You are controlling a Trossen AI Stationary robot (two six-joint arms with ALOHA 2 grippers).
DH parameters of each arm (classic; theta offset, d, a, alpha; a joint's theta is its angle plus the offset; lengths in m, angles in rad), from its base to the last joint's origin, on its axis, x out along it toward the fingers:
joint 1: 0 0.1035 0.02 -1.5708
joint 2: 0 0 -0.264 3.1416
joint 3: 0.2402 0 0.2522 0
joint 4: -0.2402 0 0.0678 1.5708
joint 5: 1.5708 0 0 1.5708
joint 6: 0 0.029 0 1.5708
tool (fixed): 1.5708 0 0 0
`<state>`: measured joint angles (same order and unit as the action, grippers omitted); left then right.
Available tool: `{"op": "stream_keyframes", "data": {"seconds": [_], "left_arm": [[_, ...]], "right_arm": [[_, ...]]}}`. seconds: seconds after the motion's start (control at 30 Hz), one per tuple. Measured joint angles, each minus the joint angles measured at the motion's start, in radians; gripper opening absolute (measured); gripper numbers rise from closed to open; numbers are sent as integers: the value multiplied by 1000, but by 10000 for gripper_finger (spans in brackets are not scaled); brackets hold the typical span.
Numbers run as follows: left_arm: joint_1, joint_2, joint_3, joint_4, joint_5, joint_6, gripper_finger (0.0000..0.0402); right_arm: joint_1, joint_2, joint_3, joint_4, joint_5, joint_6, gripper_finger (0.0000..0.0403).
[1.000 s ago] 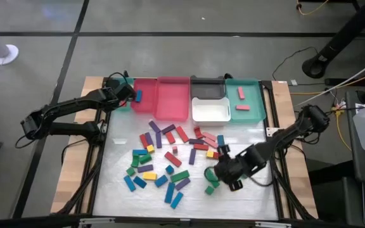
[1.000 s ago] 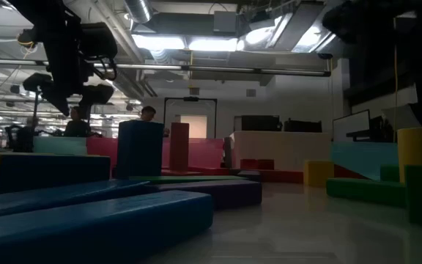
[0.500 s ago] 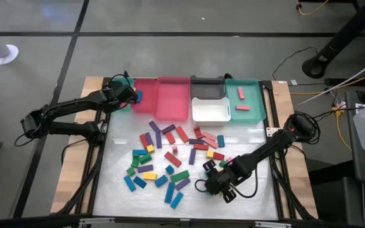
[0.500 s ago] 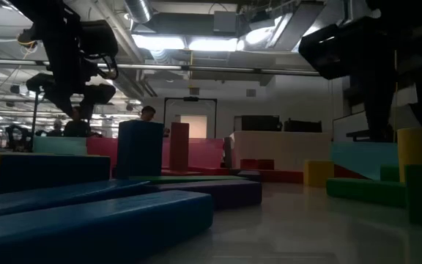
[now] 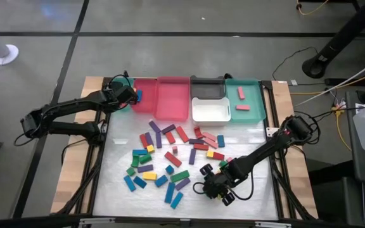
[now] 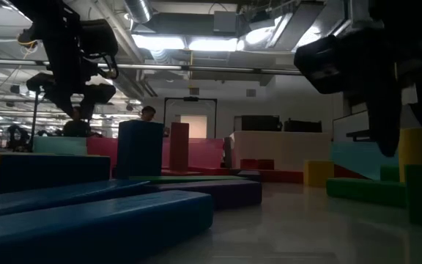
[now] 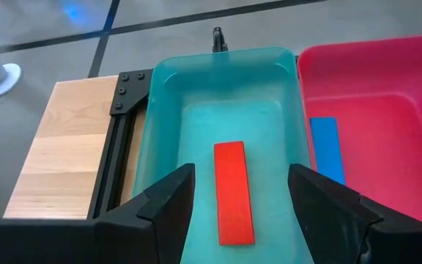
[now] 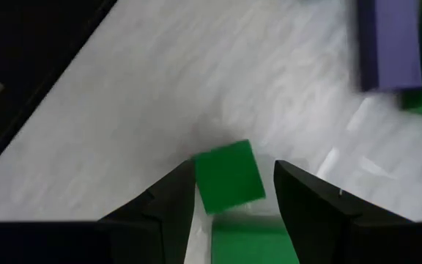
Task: Sort blocks
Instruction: Put the green block into the right pink bin
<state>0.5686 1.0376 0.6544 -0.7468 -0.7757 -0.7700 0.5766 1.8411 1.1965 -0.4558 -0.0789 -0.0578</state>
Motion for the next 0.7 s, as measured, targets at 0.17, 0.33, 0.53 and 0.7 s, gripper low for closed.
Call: {"op": "stream_keyframes", "data": {"seconds": [0.17,0.33,0.53,0.7], "left_arm": [[0,1,0,0,1,0,207],[0,1,0,0,0,0,207],[0,0,0,3,0,0,207],[0,0,0,4,18,1,207]], "right_arm": [[0,30,1,13,-21,-1,188],[0,67,1,2,-22,-2,188],[0,74,1,2,43,-1,170],[-1,72,1,4,54,0,133]]}}
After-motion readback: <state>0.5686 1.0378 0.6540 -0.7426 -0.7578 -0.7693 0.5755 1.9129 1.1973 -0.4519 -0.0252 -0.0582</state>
